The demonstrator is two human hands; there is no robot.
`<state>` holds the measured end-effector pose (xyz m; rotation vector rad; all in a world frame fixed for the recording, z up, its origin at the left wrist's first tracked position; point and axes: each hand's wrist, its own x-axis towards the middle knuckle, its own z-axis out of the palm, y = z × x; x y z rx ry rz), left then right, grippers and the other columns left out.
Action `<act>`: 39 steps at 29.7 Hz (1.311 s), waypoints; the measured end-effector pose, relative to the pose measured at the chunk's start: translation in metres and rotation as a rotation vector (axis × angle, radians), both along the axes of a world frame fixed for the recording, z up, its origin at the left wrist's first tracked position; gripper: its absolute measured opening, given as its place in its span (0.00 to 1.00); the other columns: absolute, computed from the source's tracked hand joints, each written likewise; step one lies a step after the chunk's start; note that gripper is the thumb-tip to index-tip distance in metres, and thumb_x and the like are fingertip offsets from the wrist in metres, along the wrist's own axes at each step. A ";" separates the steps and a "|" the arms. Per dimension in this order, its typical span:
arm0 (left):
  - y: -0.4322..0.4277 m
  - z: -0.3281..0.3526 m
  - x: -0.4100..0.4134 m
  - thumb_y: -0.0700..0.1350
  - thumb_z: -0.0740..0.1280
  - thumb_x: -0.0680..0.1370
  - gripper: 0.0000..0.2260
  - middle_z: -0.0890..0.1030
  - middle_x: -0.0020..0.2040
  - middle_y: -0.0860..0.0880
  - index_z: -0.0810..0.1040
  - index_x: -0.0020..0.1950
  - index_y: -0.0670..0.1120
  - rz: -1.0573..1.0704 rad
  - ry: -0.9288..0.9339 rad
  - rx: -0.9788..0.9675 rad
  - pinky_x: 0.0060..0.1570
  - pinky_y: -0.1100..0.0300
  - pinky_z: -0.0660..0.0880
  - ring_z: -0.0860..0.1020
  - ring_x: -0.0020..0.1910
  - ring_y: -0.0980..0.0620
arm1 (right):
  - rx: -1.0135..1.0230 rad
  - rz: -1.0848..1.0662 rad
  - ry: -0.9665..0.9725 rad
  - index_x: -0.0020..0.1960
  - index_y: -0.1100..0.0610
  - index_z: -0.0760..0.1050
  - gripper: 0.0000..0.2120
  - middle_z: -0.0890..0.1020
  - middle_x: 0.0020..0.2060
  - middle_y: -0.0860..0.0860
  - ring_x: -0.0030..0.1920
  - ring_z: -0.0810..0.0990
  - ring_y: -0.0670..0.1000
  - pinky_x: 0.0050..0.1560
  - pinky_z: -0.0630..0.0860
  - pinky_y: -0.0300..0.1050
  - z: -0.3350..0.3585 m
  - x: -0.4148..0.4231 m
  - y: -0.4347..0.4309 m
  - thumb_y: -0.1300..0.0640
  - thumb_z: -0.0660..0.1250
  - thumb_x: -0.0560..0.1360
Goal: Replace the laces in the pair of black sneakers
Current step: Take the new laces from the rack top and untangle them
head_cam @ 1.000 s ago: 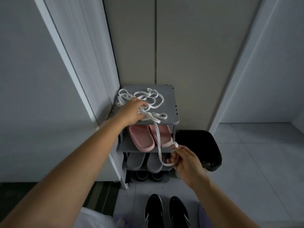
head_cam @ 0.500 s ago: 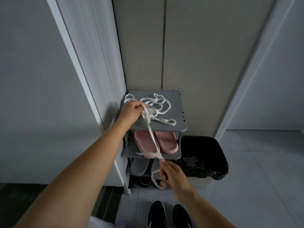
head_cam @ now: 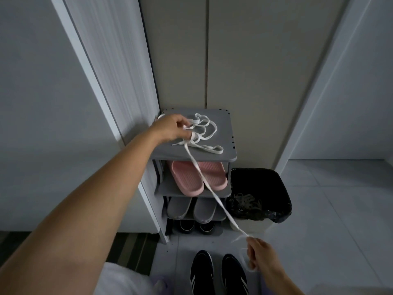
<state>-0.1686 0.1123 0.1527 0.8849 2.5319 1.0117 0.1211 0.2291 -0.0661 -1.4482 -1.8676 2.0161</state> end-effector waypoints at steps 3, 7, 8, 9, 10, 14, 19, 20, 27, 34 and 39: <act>-0.014 0.005 0.006 0.44 0.75 0.68 0.13 0.80 0.50 0.48 0.80 0.51 0.47 -0.085 0.082 -0.123 0.57 0.57 0.73 0.78 0.52 0.50 | 0.074 0.001 -0.062 0.24 0.61 0.64 0.24 0.66 0.15 0.53 0.16 0.64 0.50 0.21 0.62 0.37 -0.011 0.014 0.002 0.63 0.58 0.78; -0.032 0.022 0.016 0.38 0.75 0.68 0.19 0.76 0.50 0.48 0.76 0.57 0.46 -0.184 -0.010 -0.127 0.59 0.57 0.71 0.74 0.51 0.52 | 0.019 -0.077 -0.072 0.28 0.63 0.70 0.22 0.70 0.18 0.54 0.14 0.64 0.47 0.18 0.60 0.34 -0.019 0.012 0.005 0.61 0.56 0.80; -0.036 0.025 0.017 0.39 0.75 0.68 0.21 0.74 0.51 0.48 0.74 0.59 0.47 -0.228 0.030 -0.235 0.58 0.56 0.70 0.73 0.52 0.51 | 0.001 -0.117 -0.042 0.30 0.64 0.71 0.20 0.71 0.21 0.55 0.15 0.65 0.47 0.17 0.61 0.34 -0.018 0.007 0.006 0.61 0.55 0.80; -0.040 0.031 0.020 0.41 0.75 0.68 0.23 0.72 0.50 0.49 0.73 0.60 0.47 -0.261 0.089 -0.370 0.57 0.55 0.70 0.72 0.52 0.50 | -0.020 -0.169 -0.005 0.33 0.64 0.72 0.19 0.72 0.25 0.56 0.17 0.66 0.48 0.16 0.61 0.34 -0.015 0.003 0.007 0.62 0.55 0.80; -0.044 0.035 0.023 0.43 0.75 0.68 0.22 0.71 0.50 0.50 0.73 0.60 0.48 -0.279 0.145 -0.481 0.57 0.54 0.70 0.72 0.52 0.50 | -0.047 -0.229 0.035 0.34 0.64 0.72 0.18 0.71 0.27 0.57 0.18 0.65 0.48 0.16 0.60 0.34 -0.011 -0.001 0.010 0.62 0.54 0.80; -0.057 0.049 0.036 0.43 0.74 0.69 0.18 0.68 0.47 0.52 0.76 0.58 0.48 -0.265 0.250 -0.507 0.46 0.62 0.70 0.70 0.48 0.53 | -0.178 -0.449 0.148 0.38 0.64 0.71 0.15 0.69 0.30 0.57 0.15 0.65 0.43 0.16 0.60 0.32 -0.001 0.004 0.023 0.64 0.52 0.80; -0.068 0.055 0.040 0.41 0.66 0.76 0.05 0.70 0.46 0.48 0.78 0.51 0.42 -0.087 0.775 -0.583 0.46 0.55 0.69 0.71 0.52 0.46 | -0.187 -0.465 0.114 0.42 0.68 0.72 0.12 0.69 0.30 0.57 0.19 0.65 0.48 0.17 0.62 0.35 -0.002 0.017 0.025 0.64 0.54 0.80; -0.067 0.056 0.040 0.41 0.64 0.77 0.06 0.72 0.46 0.45 0.78 0.50 0.41 -0.042 0.842 -0.498 0.47 0.52 0.68 0.71 0.53 0.44 | -0.189 -0.452 0.105 0.43 0.68 0.73 0.11 0.70 0.30 0.57 0.19 0.65 0.47 0.18 0.63 0.35 -0.003 0.020 0.024 0.64 0.56 0.79; -0.059 0.082 0.052 0.38 0.61 0.77 0.04 0.75 0.41 0.45 0.73 0.46 0.39 0.220 0.825 0.387 0.42 0.60 0.66 0.73 0.43 0.47 | -0.068 0.006 0.186 0.41 0.65 0.75 0.08 0.73 0.29 0.55 0.23 0.66 0.47 0.26 0.67 0.39 0.028 0.000 -0.016 0.64 0.62 0.77; -0.045 0.085 0.051 0.41 0.60 0.77 0.05 0.78 0.53 0.45 0.75 0.49 0.43 0.271 0.501 0.393 0.45 0.58 0.69 0.75 0.44 0.48 | 0.262 0.305 0.407 0.44 0.65 0.75 0.09 0.74 0.28 0.49 0.28 0.71 0.44 0.33 0.68 0.40 0.101 -0.046 -0.043 0.60 0.63 0.77; -0.042 0.138 0.052 0.39 0.58 0.75 0.06 0.75 0.36 0.42 0.68 0.39 0.48 0.309 0.279 0.964 0.30 0.63 0.66 0.73 0.28 0.57 | 0.170 0.367 0.360 0.43 0.62 0.74 0.11 0.75 0.25 0.46 0.28 0.70 0.45 0.32 0.70 0.37 0.116 -0.050 -0.055 0.56 0.62 0.78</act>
